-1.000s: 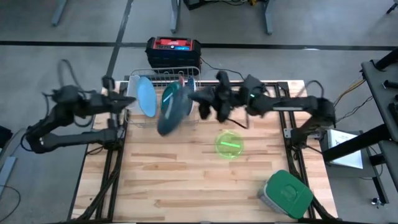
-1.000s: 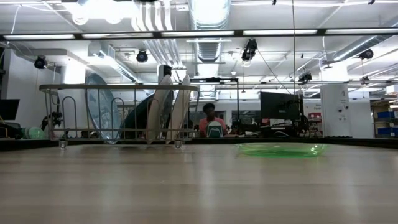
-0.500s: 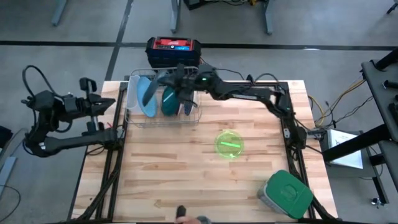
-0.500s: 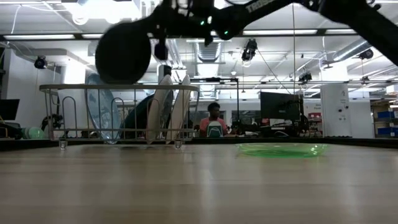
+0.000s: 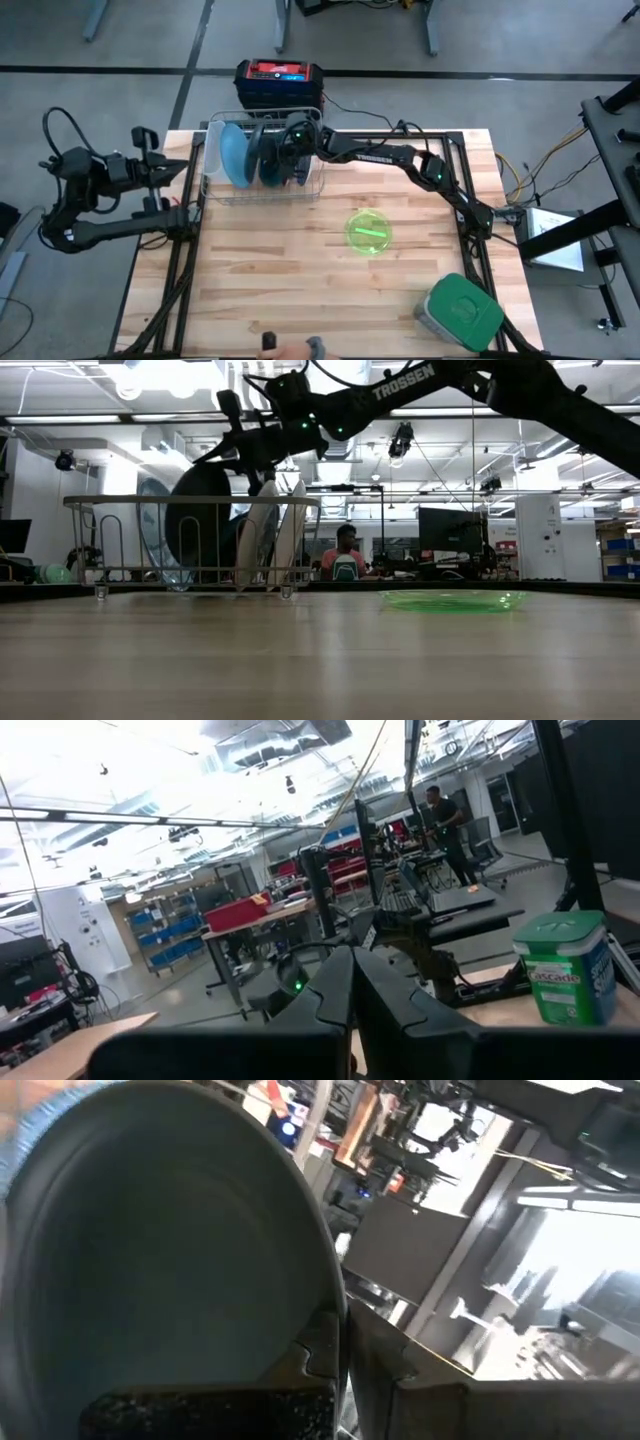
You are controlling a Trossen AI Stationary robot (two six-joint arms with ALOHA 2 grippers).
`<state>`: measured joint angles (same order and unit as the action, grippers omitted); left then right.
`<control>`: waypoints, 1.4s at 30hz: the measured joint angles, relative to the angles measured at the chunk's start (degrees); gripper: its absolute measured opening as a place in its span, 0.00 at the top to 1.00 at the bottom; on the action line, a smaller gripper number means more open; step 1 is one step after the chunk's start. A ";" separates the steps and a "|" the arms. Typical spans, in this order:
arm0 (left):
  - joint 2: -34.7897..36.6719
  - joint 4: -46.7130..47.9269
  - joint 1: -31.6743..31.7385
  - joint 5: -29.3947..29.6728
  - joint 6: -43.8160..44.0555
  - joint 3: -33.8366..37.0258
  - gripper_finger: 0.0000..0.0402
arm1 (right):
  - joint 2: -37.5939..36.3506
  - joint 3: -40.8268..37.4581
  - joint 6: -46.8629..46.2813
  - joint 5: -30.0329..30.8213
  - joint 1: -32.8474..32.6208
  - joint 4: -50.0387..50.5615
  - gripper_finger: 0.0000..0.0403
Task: Sort dishes
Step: Put the dark green plate into the dish rack
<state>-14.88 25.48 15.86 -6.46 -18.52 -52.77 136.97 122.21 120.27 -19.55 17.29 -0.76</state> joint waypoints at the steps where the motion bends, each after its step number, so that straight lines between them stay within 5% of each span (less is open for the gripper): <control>1: -0.04 0.02 0.00 0.00 0.00 0.02 1.00 | 0.00 -0.02 -0.38 0.00 -0.03 0.59 1.00; 8: -0.89 0.04 0.00 -0.02 0.00 0.04 1.00 | 0.00 -0.02 -5.11 0.27 0.04 0.60 0.97; 26: -1.59 0.50 0.00 -0.02 0.00 0.07 1.00 | 0.00 1.03 -6.27 4.96 -0.82 -1.59 0.67; 37: -1.59 0.74 0.00 -0.02 0.00 0.09 1.00 | -0.03 3.15 -19.33 20.37 -1.94 -1.77 0.65; 42: -1.59 0.81 0.00 -0.02 -0.02 0.33 1.00 | -0.04 3.10 -24.68 22.28 -2.27 -0.31 0.61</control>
<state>-16.47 26.29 15.85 -6.48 -18.55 -52.44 136.92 125.32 95.59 2.73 15.02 -1.07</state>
